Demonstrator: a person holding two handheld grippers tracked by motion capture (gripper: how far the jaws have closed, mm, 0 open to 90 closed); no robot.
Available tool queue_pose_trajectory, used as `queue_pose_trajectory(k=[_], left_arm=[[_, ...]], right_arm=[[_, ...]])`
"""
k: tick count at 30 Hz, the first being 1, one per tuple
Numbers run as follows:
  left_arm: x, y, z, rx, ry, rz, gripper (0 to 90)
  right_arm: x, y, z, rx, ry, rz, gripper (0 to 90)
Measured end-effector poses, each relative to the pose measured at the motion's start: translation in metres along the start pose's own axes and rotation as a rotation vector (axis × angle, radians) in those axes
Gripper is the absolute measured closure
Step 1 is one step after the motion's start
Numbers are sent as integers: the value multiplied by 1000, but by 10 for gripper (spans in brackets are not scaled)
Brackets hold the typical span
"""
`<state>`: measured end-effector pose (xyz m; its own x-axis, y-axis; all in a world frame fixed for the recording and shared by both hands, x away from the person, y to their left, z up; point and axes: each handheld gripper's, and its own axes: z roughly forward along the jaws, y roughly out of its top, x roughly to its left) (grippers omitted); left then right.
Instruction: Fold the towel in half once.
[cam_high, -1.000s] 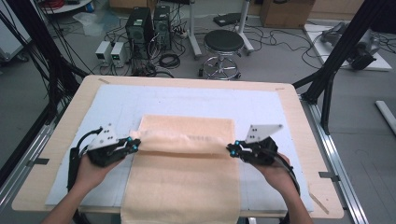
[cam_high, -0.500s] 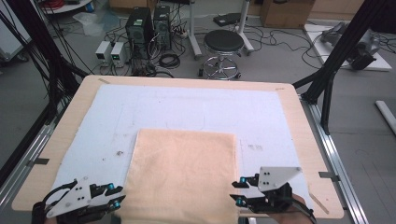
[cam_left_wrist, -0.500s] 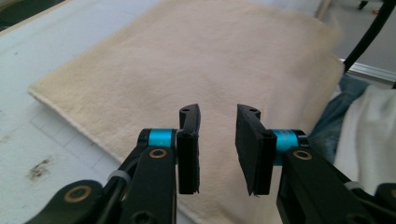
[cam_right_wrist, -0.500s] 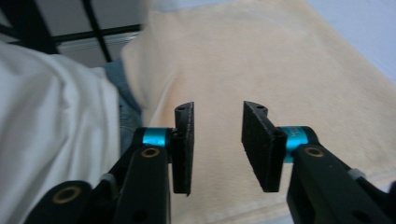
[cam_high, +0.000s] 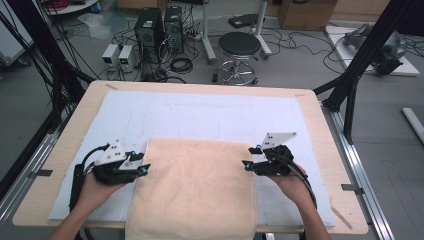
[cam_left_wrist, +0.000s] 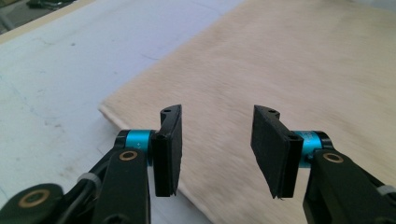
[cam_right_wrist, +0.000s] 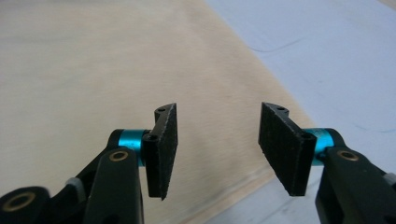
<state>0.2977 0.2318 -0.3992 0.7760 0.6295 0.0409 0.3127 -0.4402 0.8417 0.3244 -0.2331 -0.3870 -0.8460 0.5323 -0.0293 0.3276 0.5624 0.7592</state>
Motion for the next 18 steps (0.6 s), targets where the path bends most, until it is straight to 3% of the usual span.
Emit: queue_pose_trajectory(k=[4,6,8,11,14,17,18], left_arm=[[24,6,26,32,34,-56,527],[35,6,36,34,40,-117,517],[45,6,46,47,57,-147,514],[56,3,56,63,64,-192,492],[61,3,65,87,65,-196,470],[67,3,75,131,45,-224,445],[69,2,78,143,28,-239,456]], right_arm=[[-21,2,16,29,-33,38,434],[-30,2,24,39,-44,50,419],[-36,0,31,41,-60,61,408],[-46,-5,41,67,-57,85,389],[-53,-10,47,80,-40,114,386],[-57,-14,54,101,-15,122,404],[-59,-16,57,109,-3,129,450]])
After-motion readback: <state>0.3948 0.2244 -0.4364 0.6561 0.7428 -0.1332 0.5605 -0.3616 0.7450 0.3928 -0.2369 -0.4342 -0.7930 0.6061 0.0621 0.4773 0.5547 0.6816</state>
